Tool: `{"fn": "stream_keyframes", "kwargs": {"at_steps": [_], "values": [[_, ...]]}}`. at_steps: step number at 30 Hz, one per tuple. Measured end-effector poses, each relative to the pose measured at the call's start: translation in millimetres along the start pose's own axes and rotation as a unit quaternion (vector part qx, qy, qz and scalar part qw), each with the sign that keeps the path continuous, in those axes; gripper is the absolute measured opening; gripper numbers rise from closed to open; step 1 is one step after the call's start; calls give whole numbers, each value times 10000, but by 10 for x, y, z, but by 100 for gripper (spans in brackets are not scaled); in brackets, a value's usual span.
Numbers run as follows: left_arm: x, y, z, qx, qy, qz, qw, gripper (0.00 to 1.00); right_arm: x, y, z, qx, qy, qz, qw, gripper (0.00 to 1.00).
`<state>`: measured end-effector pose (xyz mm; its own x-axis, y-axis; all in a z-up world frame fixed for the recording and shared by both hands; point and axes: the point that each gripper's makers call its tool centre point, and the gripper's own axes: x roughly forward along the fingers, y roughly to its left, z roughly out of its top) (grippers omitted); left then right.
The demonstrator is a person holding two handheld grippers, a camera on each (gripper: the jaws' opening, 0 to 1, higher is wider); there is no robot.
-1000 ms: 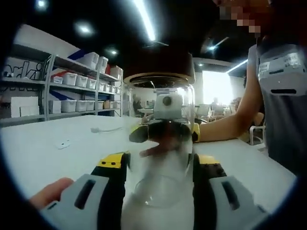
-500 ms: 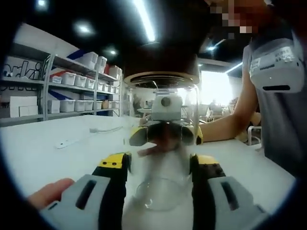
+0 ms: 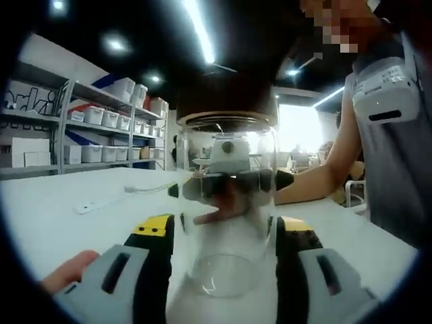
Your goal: Clamp the coffee can twist off the lid put the lid on the table pick up the lid cover the can tighten the lid
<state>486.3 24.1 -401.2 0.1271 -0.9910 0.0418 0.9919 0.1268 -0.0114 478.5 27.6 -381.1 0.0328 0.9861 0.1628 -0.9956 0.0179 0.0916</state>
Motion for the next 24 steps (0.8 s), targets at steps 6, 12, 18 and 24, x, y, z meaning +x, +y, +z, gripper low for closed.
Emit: {"fn": "stream_keyframes", "kwargs": {"at_steps": [6, 12, 18, 24], "values": [[-133, -42, -24, 87, 61, -136, 9999, 59, -17, 57, -100, -74, 228, 75, 9997, 61], [-242, 42, -27, 108, 68, -20, 9999, 55, -239, 40, -123, -78, 335, -105, 9994, 60], [-300, 53, -66, 106, 203, 203, 9995, 53, -503, -28, -83, -176, 352, -599, 9974, 57], [-605, 131, 11, -70, 54, 914, 9958, 42, -645, -20, -80, -150, 413, -1035, 9937, 46]]}}
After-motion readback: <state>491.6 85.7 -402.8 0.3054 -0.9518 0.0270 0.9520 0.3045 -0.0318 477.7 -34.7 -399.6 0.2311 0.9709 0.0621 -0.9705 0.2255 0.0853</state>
